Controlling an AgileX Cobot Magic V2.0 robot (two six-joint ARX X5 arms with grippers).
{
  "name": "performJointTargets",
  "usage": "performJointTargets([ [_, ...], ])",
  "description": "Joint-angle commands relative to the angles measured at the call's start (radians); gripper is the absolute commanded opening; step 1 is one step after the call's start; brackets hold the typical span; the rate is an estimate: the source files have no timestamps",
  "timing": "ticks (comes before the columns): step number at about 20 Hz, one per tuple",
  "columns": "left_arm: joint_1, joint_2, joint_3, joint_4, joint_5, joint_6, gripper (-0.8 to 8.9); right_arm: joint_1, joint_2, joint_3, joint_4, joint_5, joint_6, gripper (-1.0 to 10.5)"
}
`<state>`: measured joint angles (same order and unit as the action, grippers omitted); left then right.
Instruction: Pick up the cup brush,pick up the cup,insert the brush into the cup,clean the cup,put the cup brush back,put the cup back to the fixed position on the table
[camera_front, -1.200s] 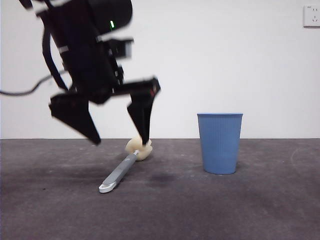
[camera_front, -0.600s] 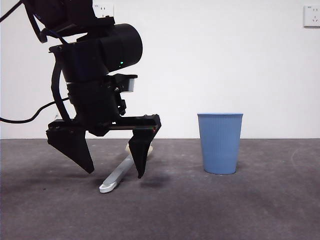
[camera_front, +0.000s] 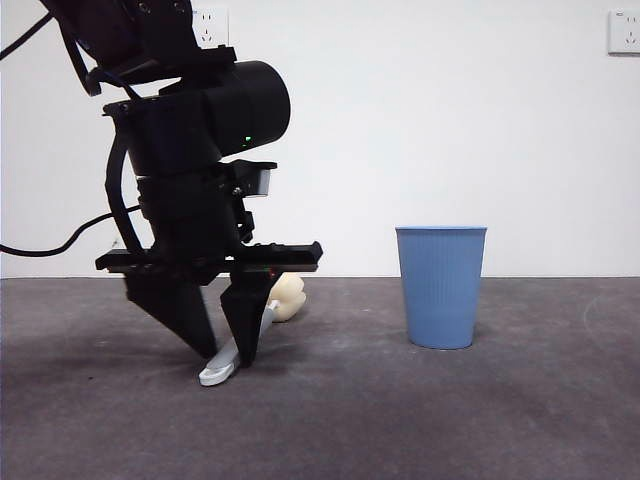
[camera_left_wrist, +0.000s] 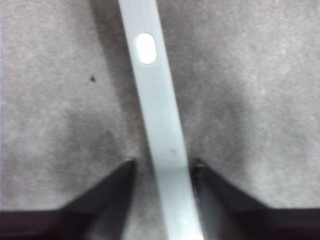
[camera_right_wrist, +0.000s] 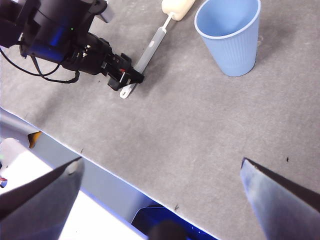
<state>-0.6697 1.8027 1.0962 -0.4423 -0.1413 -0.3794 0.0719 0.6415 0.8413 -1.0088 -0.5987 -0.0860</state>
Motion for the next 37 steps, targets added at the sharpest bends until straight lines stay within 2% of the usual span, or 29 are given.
performJointTargets([
  [1, -0.011, 0.019, -0.009, -0.012, 0.016, -0.011, -0.08, 0.002, 0.000, 0.004, 0.006, 0.002, 0.007, 6.0],
  [7, -0.008, -0.083, -0.009, -0.045, 0.010, 0.020, -0.08, 0.002, 0.004, 0.004, 0.006, 0.002, 0.011, 6.0],
  [11, -0.005, -0.212, -0.009, -0.080, 0.011, 0.074, -0.08, 0.003, 0.037, 0.003, 0.015, -0.006, 0.037, 5.9],
  [14, -0.005, -0.336, -0.009, -0.152, 0.012, 0.127, -0.08, 0.030, 0.089, -0.012, 0.134, -0.005, 0.056, 6.0],
  [17, -0.005, -0.473, -0.009, -0.237, 0.012, 0.175, -0.08, 0.071, 0.169, -0.075, 0.346, 0.013, 0.132, 6.0],
  [19, -0.005, -0.550, -0.009, -0.288, 0.012, 0.200, -0.08, 0.126, 0.227, -0.132, 0.492, 0.092, 0.167, 6.0],
  [23, -0.005, -0.662, -0.009, -0.353, 0.010, 0.226, -0.08, 0.263, 0.360, -0.219, 0.744, 0.315, 0.191, 6.0],
  [27, -0.005, -0.715, -0.009, -0.399, 0.003, 0.235, -0.08, 0.346, 0.499, -0.279, 0.945, 0.457, 0.209, 6.0],
  [37, -0.005, -0.720, -0.009, -0.452, -0.014, 0.248, -0.08, 0.352, 0.813, -0.322, 1.389, 0.489, 0.197, 6.0],
])
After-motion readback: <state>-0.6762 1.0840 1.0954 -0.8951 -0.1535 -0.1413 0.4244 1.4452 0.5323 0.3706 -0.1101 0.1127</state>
